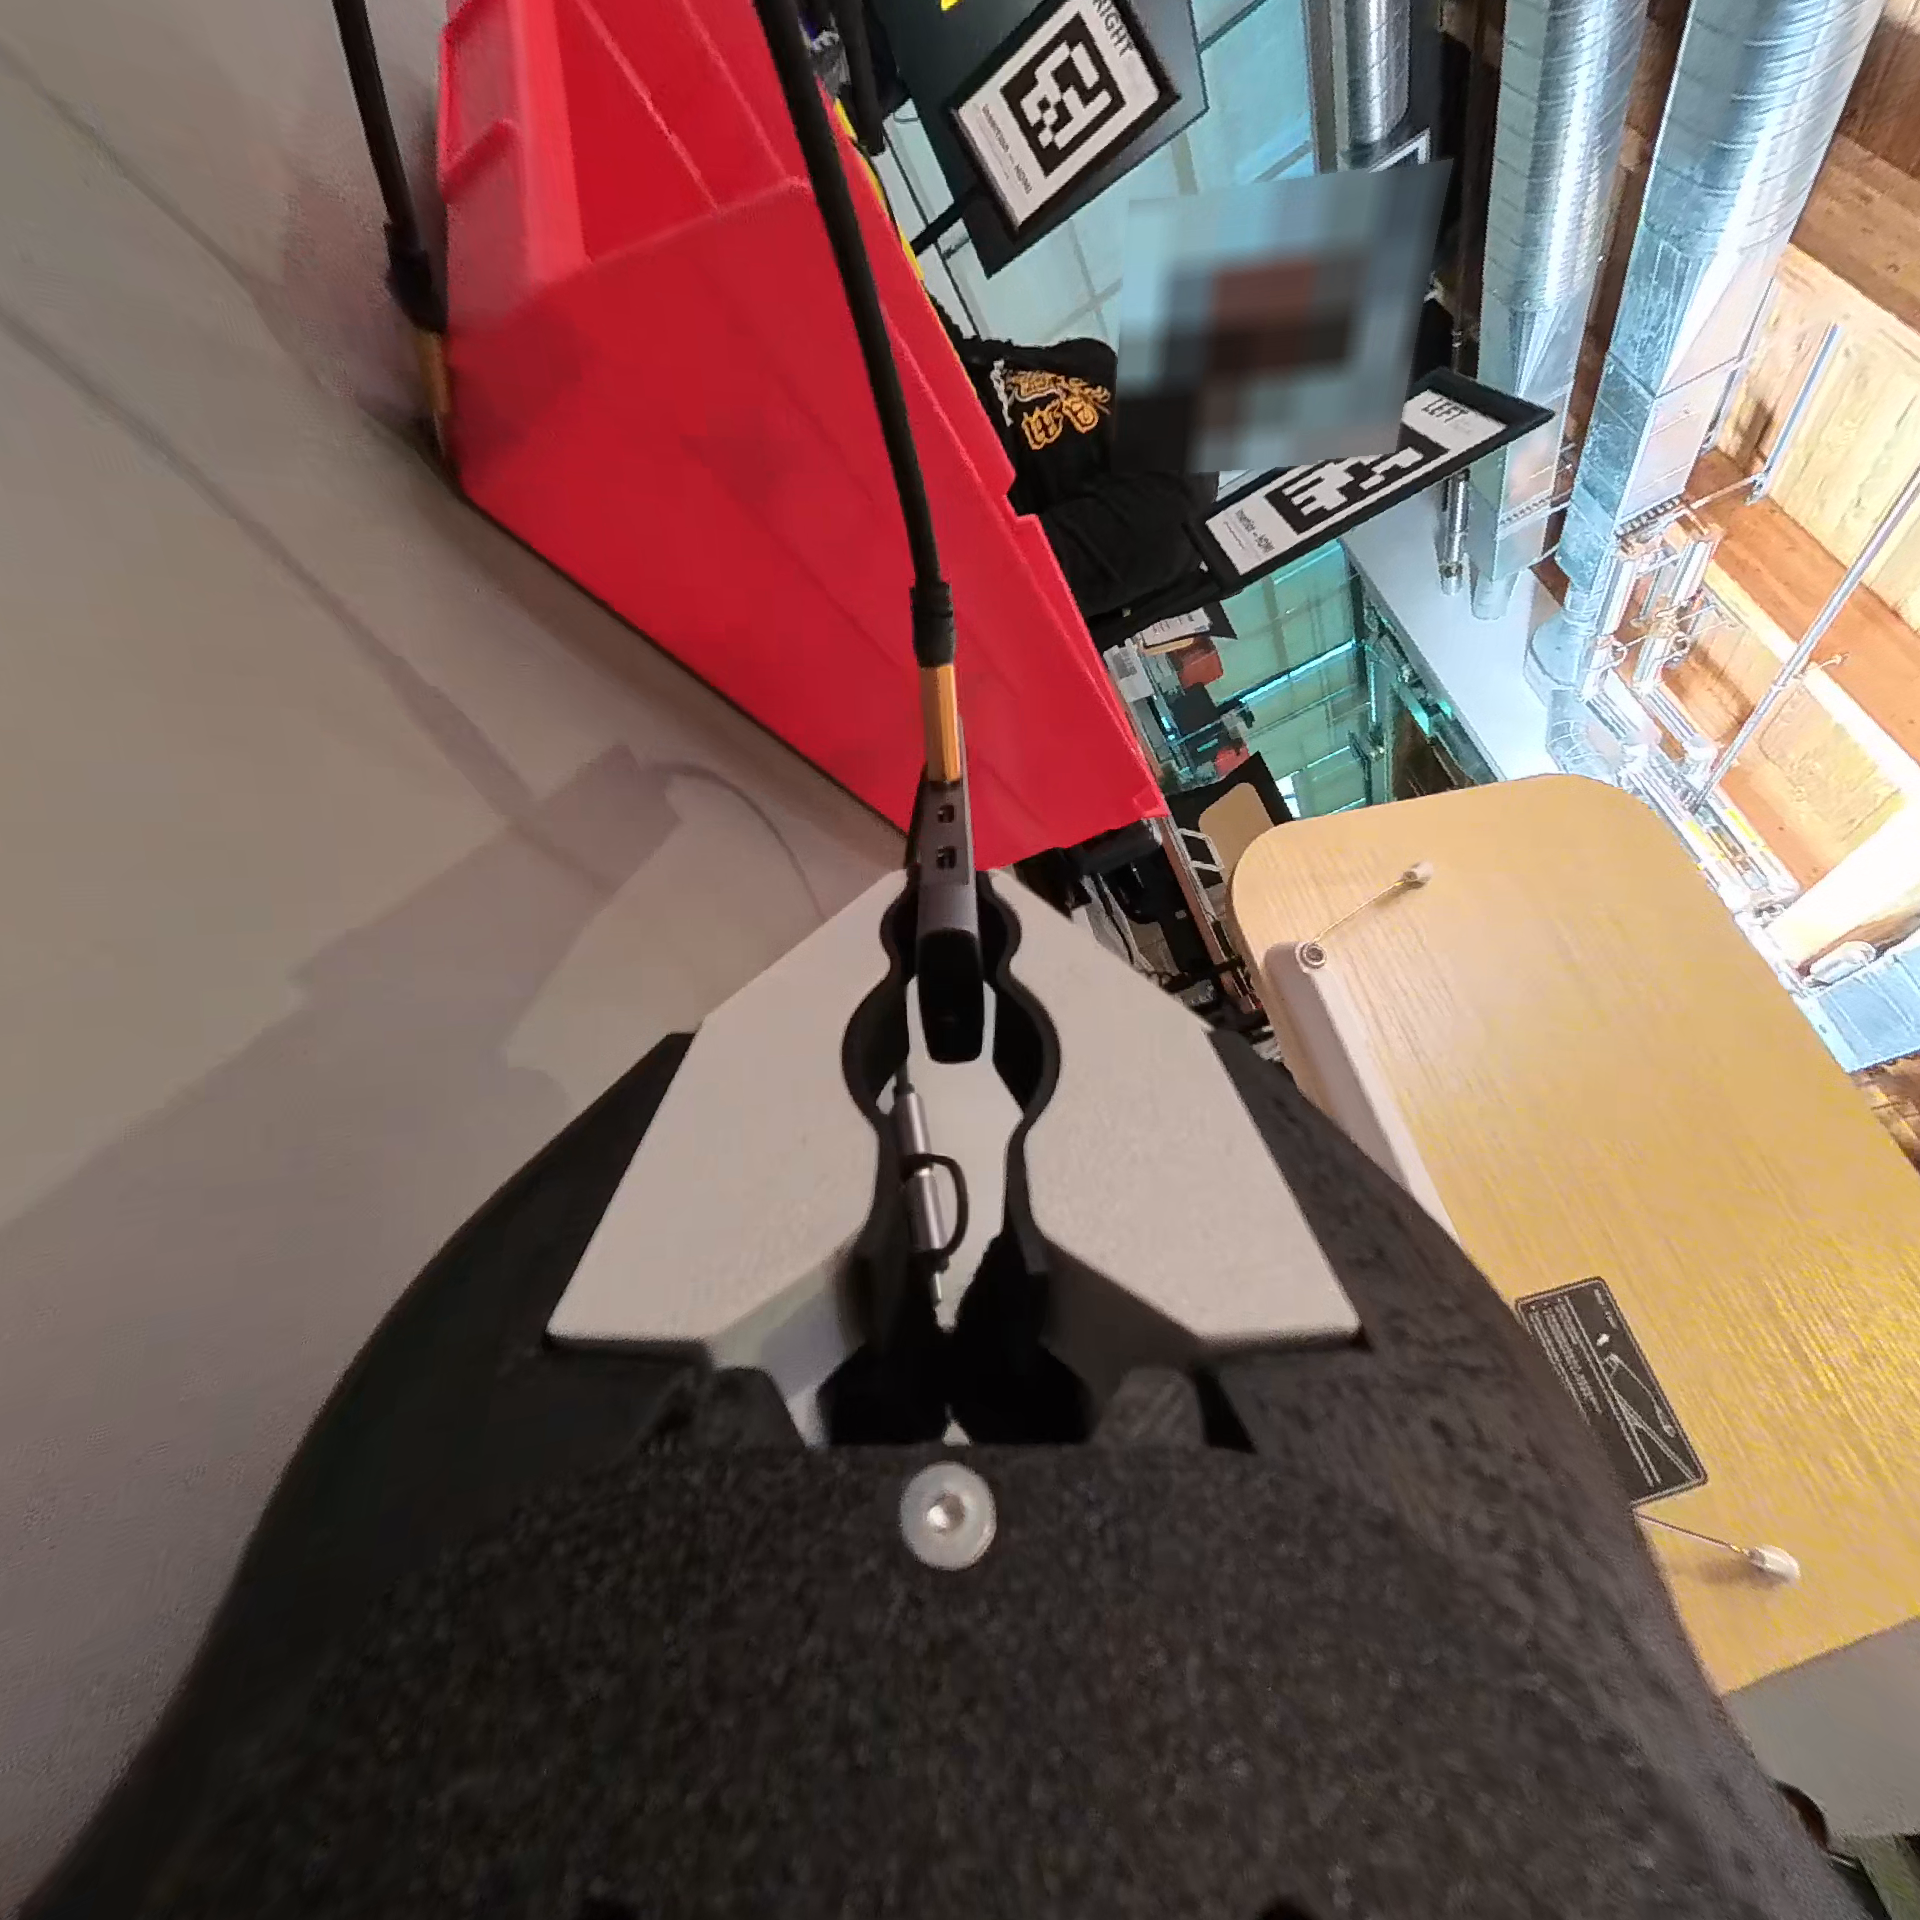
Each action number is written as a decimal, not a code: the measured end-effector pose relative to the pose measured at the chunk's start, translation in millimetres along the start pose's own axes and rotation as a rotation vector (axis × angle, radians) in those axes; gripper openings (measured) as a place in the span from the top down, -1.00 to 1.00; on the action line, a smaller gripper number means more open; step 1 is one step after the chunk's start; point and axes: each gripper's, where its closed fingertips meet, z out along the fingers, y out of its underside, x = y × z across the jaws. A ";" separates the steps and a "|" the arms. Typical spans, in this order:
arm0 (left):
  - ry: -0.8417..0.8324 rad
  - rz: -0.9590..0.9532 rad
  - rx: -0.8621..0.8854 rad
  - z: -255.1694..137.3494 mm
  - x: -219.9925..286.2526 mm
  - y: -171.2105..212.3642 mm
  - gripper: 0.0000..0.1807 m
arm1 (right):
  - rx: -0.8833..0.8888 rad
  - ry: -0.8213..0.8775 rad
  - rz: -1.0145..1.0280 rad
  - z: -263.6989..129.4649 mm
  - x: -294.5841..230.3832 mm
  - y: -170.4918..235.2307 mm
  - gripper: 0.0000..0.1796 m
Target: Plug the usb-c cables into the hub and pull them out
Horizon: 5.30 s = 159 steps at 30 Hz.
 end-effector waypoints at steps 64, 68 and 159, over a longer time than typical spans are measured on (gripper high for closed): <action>0.222 -0.060 0.192 97.4 137.1 -109.5 0.97 | -0.105 -0.020 -0.262 0.2 -22.2 7.2 0.91; 0.456 -0.262 0.246 94.1 140.9 -108.8 0.96 | -0.063 -0.006 -0.268 -2.1 -21.1 -1.4 0.91; 0.560 -0.611 0.478 46.6 125.9 -14.7 0.73 | -1.224 -0.426 1.078 -253.9 162.0 281.5 0.26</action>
